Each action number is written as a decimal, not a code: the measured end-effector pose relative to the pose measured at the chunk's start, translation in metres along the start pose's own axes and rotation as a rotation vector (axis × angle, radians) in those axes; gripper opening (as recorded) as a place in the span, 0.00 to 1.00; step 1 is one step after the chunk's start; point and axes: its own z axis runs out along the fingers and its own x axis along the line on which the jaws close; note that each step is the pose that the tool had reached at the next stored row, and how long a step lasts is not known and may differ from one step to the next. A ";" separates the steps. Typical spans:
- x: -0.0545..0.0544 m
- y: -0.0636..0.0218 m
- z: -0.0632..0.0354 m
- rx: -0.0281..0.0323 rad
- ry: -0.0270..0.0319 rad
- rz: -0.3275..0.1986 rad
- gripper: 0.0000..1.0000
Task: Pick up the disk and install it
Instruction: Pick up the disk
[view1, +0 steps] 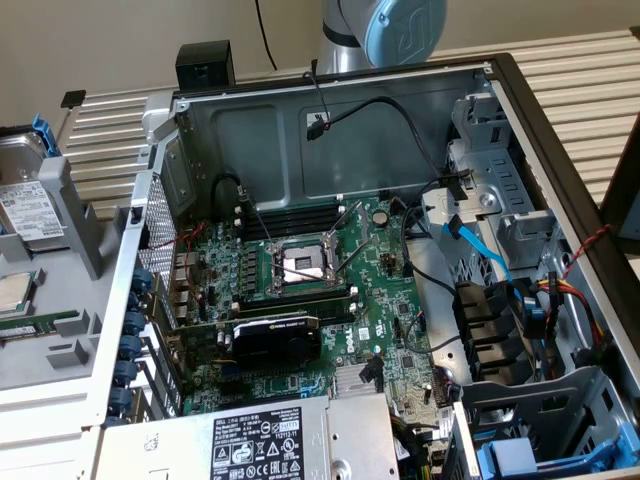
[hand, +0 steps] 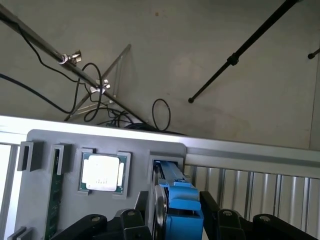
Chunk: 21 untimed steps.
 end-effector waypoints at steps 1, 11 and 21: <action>0.000 0.0000 0.0000 0.0003 0.0000 0.000 0.53; 0.000 0.0001 0.0004 0.0005 0.0002 0.000 0.50; 0.001 0.0001 0.0005 0.0006 0.0005 0.000 0.39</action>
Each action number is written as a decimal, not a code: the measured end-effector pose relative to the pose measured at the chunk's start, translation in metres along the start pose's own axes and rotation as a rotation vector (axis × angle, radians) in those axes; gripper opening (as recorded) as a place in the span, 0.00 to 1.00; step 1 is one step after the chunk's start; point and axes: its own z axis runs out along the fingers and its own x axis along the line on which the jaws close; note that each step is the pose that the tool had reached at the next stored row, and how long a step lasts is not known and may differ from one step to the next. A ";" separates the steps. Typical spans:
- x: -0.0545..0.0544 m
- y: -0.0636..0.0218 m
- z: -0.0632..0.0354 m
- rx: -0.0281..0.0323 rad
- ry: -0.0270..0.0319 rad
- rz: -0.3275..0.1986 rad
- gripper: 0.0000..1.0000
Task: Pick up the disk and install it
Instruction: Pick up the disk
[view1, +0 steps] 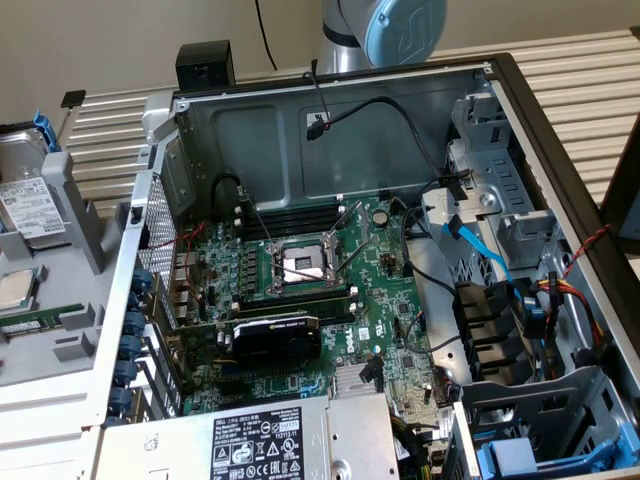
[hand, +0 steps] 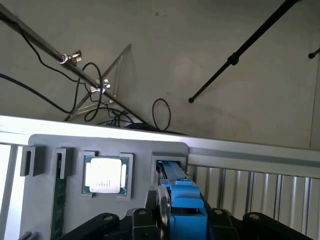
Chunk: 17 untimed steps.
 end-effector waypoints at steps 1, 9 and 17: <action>0.001 0.0001 0.0000 0.0000 0.0000 0.000 0.39; 0.004 0.0003 -0.0002 -0.0001 0.0000 0.000 0.39; 0.004 0.0005 -0.0003 0.0003 0.0000 0.000 0.39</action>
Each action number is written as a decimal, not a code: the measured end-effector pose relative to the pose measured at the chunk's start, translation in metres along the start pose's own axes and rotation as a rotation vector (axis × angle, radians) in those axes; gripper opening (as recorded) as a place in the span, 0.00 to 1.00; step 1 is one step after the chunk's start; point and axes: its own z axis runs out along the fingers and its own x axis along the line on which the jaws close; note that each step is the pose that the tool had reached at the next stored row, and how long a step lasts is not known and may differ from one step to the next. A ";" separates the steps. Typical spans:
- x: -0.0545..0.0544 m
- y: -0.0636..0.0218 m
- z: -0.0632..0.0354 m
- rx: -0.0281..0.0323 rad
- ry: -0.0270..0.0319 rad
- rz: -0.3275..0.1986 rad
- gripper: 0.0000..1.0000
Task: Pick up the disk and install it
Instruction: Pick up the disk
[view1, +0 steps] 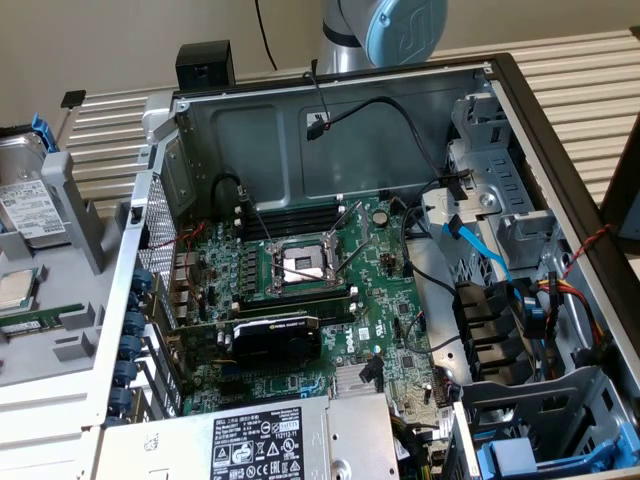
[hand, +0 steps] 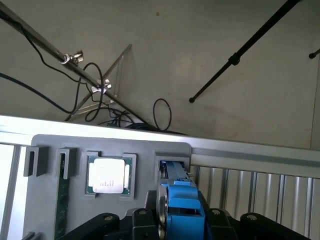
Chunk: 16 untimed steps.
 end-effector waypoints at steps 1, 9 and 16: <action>0.000 0.0001 -0.0004 0.0001 0.0000 0.000 0.39; 0.000 0.0003 -0.0061 -0.0003 0.0055 0.000 0.39; 0.000 0.0002 -0.0020 0.0066 0.0222 0.001 0.39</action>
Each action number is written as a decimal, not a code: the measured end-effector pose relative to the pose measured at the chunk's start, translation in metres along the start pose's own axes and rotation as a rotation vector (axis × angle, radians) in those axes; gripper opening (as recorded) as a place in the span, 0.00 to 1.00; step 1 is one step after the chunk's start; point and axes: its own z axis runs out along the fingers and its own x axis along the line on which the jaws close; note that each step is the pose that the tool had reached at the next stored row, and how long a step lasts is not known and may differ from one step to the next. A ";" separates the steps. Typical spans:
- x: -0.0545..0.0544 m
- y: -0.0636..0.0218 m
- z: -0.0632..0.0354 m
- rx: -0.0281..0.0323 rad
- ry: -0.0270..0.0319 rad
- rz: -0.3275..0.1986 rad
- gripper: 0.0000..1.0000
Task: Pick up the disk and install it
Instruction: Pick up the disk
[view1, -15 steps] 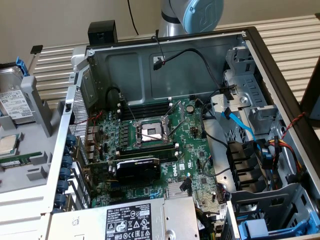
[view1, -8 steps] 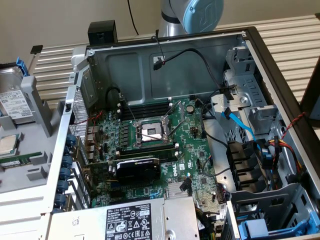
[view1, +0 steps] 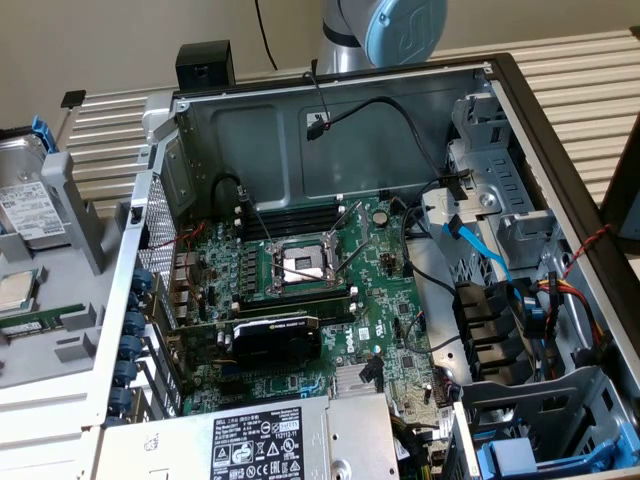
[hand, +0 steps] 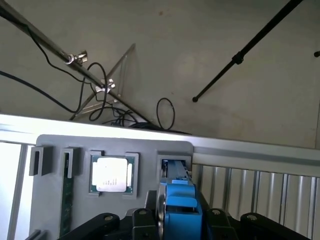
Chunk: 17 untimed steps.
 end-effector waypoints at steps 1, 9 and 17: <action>0.000 0.0000 0.0007 0.0024 0.0035 0.000 0.39; 0.000 0.0000 0.0026 0.0232 0.0127 0.000 0.39; 0.000 0.0006 0.0026 0.0236 0.0128 0.000 0.37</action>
